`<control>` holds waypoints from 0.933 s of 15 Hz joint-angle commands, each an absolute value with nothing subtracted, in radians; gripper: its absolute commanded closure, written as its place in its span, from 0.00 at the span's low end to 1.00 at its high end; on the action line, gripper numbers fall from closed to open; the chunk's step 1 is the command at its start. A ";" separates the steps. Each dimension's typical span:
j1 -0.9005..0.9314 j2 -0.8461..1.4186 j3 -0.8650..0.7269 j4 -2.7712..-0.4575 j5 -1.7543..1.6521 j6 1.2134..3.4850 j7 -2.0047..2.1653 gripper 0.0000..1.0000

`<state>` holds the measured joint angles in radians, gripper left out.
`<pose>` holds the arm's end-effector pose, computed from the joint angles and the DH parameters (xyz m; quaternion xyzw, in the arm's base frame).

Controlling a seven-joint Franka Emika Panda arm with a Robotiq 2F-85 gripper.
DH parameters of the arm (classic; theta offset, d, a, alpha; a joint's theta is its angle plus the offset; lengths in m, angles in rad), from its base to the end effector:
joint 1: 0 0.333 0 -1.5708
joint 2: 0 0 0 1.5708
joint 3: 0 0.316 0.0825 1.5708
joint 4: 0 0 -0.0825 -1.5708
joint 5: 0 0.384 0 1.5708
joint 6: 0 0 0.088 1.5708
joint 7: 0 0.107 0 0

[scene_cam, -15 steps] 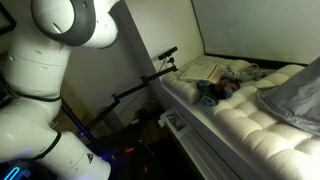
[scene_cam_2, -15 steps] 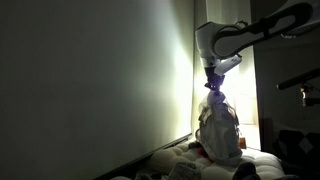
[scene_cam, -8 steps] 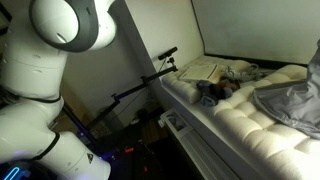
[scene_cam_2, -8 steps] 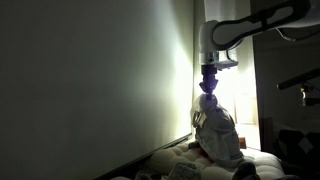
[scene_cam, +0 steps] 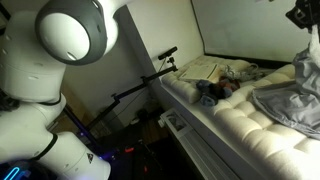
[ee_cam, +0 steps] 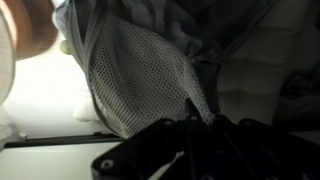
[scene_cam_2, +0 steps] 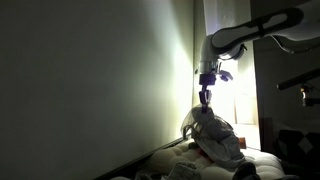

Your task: Take the pair of socks out of the bag then move the bag slightly forward

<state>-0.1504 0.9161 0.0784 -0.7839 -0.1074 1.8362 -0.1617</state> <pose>0.7885 -0.0940 0.3992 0.9967 0.0378 0.0655 0.0306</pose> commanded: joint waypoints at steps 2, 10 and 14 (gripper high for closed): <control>-0.193 0.965 0.141 -0.789 -0.066 1.728 -0.358 0.83; -0.147 0.911 0.112 -0.750 -0.182 1.352 -0.461 0.19; -0.159 0.765 0.129 -0.789 -0.194 1.338 -0.431 0.00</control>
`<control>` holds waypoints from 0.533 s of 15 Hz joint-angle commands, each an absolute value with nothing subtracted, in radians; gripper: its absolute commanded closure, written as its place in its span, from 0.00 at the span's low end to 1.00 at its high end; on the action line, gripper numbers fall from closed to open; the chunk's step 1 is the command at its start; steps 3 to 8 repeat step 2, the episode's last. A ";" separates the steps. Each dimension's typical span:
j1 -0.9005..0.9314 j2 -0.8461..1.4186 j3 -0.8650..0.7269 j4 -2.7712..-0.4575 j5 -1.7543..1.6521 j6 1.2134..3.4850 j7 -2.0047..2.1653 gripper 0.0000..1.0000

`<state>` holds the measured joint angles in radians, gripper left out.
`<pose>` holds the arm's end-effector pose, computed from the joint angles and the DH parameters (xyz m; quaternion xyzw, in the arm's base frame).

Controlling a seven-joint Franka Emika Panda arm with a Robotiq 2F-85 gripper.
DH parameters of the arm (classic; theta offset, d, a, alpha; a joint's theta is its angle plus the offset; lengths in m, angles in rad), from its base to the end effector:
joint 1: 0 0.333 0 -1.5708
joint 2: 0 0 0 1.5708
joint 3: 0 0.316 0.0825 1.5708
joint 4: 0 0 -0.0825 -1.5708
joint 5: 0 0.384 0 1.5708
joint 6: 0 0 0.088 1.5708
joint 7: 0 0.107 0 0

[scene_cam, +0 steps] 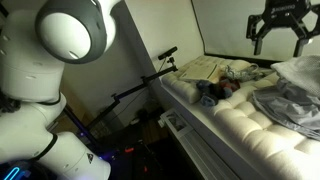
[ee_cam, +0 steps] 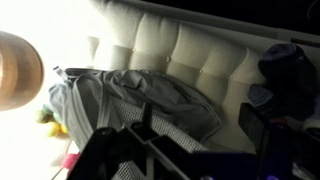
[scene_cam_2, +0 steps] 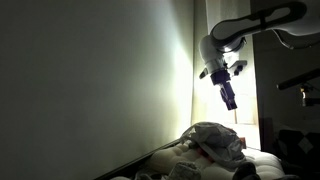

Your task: Take the pair of socks out of the bag then move the bag slightly forward

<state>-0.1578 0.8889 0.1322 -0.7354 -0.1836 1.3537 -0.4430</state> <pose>0.7369 -0.0850 0.4059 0.9737 0.1807 -0.1384 0.0054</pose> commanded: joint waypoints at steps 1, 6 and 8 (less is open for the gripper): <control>-0.164 0.727 0.129 -0.802 -0.189 1.352 -0.418 0.00; -0.159 0.823 0.132 -0.736 -0.184 1.352 -0.440 0.00; -0.159 0.823 0.132 -0.736 -0.184 1.352 -0.440 0.00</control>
